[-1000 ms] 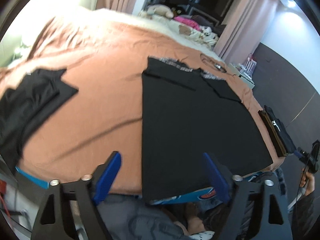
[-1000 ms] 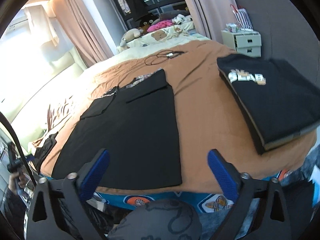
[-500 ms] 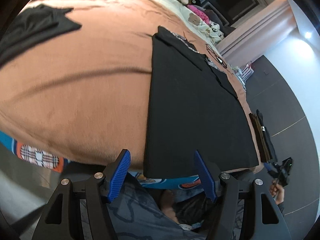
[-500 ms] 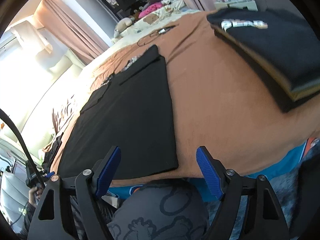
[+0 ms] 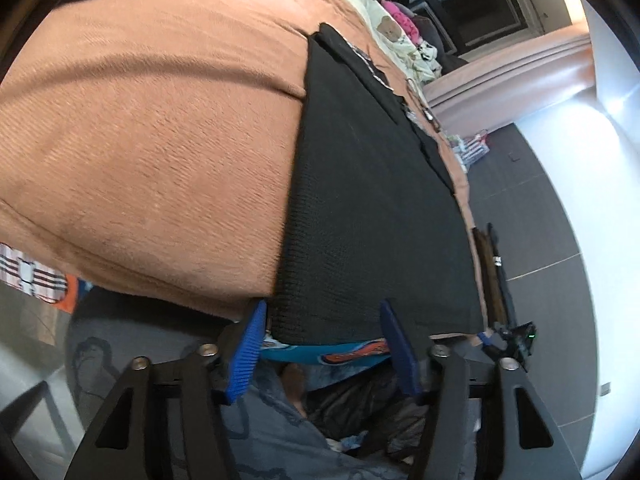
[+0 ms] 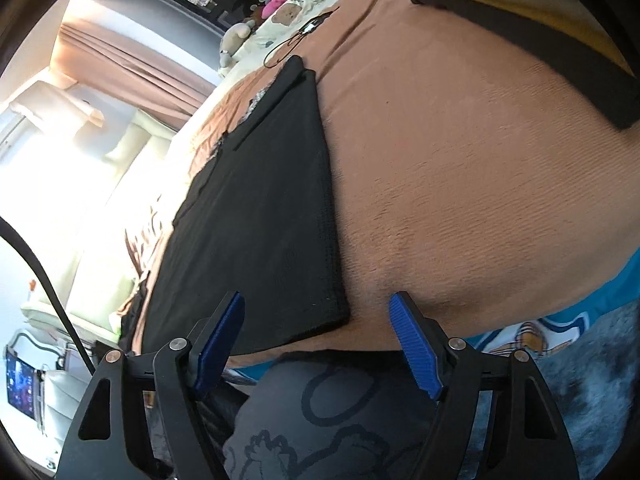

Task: Fold small clothes
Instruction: 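Grasp the shirt hem with both grippers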

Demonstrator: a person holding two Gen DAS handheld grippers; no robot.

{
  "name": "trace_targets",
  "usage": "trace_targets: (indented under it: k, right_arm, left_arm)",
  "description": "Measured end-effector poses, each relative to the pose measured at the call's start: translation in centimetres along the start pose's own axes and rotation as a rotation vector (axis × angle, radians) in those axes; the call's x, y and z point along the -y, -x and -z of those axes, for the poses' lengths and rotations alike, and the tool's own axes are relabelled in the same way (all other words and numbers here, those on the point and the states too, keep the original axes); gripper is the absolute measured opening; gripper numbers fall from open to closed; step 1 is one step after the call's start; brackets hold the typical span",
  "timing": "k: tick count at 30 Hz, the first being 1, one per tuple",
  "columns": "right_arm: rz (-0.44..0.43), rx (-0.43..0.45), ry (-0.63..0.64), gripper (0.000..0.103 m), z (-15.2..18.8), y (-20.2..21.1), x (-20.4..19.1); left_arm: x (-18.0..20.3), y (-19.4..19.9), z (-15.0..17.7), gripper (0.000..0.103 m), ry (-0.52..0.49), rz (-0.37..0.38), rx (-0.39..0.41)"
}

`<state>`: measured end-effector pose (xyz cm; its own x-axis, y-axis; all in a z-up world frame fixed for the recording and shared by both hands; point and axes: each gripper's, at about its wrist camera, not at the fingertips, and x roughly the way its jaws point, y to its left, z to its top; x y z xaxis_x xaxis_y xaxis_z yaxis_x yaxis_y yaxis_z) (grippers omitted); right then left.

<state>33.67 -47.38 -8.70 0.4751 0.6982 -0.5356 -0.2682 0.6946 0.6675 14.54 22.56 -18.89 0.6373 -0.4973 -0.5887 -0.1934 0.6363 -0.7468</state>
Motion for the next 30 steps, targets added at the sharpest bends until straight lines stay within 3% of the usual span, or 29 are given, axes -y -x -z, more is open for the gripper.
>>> trace_targets:
  k: [3,14,18,21,30]
  right_arm:
    - [-0.032,-0.011,-0.006,0.058,-0.1,0.1,0.6]
    - [-0.055,-0.033,-0.022,0.058,0.5,-1.9,1.5]
    - [-0.049,-0.014,-0.033,0.058,0.1,-1.8,1.6]
    - [0.0,0.005,-0.047,0.049,0.0,-2.1,1.3]
    - [0.048,0.017,-0.05,0.048,0.4,-2.9,-0.6]
  left_arm:
    - [0.3,0.1,0.1,0.055,-0.005,0.036,-0.006]
    - [0.0,-0.2,0.0,0.055,0.02,0.025,-0.001]
    - [0.1,-1.3,0.3,0.043,0.032,-0.028,-0.007]
    - [-0.5,-1.9,0.6,0.032,0.052,-0.064,-0.004]
    - [-1.7,-1.0,1.2,0.03,0.125,-0.001,0.061]
